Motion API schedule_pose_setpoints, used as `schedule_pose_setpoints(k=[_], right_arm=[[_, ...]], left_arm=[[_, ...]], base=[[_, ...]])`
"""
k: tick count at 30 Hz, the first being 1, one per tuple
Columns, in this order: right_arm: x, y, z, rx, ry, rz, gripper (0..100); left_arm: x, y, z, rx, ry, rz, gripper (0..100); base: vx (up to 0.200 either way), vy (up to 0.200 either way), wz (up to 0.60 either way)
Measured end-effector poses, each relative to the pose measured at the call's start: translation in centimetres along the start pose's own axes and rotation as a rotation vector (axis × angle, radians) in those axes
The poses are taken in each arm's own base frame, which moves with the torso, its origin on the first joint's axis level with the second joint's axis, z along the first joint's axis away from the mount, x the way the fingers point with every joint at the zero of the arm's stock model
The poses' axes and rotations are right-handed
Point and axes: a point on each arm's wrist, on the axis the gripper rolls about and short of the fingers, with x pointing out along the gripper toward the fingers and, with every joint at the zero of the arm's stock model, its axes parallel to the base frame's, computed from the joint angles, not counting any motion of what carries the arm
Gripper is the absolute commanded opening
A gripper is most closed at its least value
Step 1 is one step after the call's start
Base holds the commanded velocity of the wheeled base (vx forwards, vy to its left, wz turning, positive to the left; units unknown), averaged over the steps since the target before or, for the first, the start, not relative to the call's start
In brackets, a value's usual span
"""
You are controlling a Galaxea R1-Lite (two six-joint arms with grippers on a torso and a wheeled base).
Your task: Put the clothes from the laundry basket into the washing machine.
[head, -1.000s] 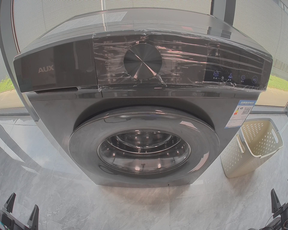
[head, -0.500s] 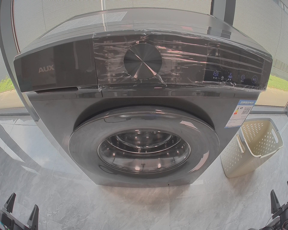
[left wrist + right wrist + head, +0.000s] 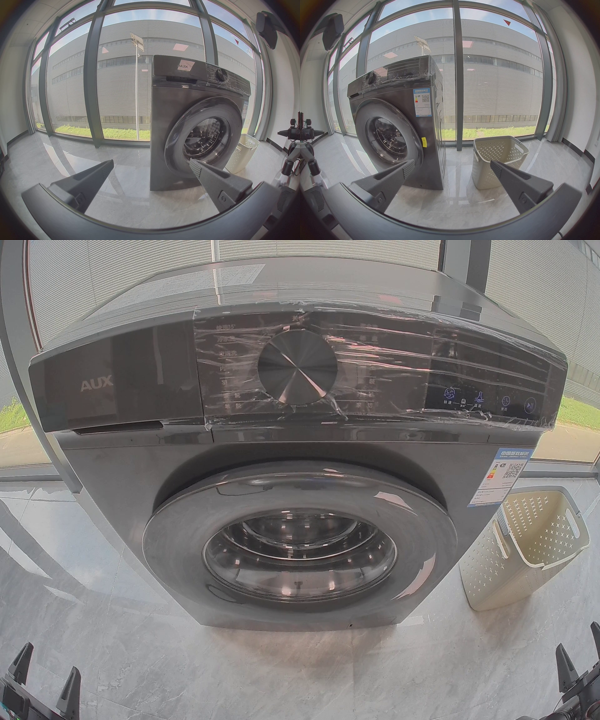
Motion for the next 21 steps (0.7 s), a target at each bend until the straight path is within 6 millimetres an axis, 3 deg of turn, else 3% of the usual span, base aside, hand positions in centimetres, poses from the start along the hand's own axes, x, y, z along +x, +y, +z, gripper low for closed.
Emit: schedule_pose_setpoints(k=[21], right_arm=[[-0.04,0.02,0.0,-0.008,-0.006,0.012,100]], left_arm=[[0.0,0.0,0.02,0.009,-0.001,-0.001,100]], base=[[0.0,0.0,0.0]])
